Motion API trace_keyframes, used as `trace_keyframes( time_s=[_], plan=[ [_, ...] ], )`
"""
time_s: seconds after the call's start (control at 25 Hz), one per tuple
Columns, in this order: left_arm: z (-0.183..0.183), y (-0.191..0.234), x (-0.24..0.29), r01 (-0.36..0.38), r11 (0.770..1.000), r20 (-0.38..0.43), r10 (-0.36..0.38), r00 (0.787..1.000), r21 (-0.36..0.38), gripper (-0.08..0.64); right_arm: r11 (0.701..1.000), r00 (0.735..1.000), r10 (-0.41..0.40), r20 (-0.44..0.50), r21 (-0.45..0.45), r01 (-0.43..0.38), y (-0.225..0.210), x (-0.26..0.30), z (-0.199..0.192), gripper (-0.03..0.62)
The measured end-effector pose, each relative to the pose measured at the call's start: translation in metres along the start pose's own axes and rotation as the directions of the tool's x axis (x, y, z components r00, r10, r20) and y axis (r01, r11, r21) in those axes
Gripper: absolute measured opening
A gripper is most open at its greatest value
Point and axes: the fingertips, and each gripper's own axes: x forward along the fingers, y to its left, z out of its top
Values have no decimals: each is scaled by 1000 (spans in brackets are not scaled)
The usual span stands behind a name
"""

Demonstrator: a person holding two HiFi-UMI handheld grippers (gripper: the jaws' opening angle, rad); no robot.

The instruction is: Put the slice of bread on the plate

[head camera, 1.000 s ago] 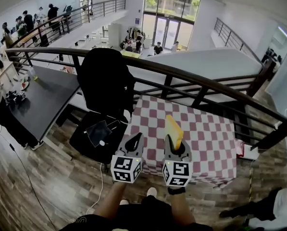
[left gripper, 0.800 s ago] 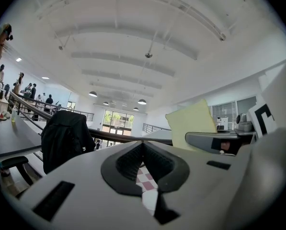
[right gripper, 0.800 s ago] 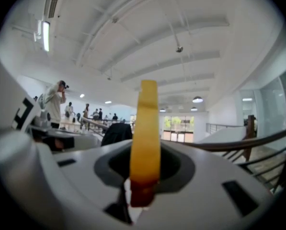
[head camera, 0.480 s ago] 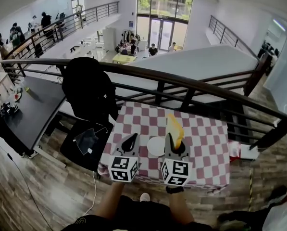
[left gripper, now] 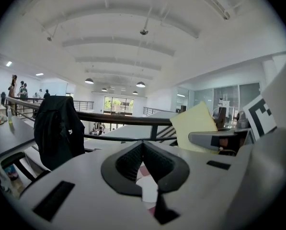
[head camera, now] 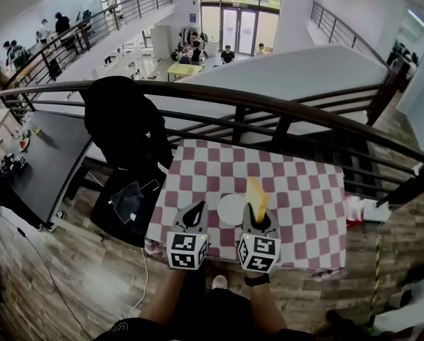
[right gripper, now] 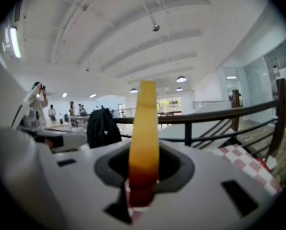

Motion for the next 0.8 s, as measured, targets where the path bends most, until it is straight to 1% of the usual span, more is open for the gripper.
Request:
trace_keyframes(
  time_s=[0.08, 0.12, 0.36, 0.6, 0.72, 0.8],
  plan=[
    [-18, 4, 10, -1, 999, -49, 3, 999, 33, 20, 1000, 999, -14, -51, 12, 15, -5, 13, -17, 107],
    [-28, 5, 15, 5, 999, -72, -2, 997, 35, 20, 999, 997, -22, -80, 21, 24, -7, 19, -26, 107],
    [-72, 20, 41, 29, 999, -165, -33, 986, -25, 20, 998, 976, -26, -215, 41, 36, -9, 48, -75, 107],
    [-106, 21, 70, 77, 995, -252, -91, 963, -66, 20, 997, 932, -39, -360, 51, 61, -14, 71, -127, 107],
    [-123, 22, 79, 92, 991, -304, -116, 946, -93, 20, 995, 903, -34, -429, 67, 70, -13, 79, -154, 107],
    [-133, 23, 85, 99, 990, -330, -128, 935, -105, 20, 992, 880, -11, -475, 104, 69, -12, 85, -172, 107]
  ],
)
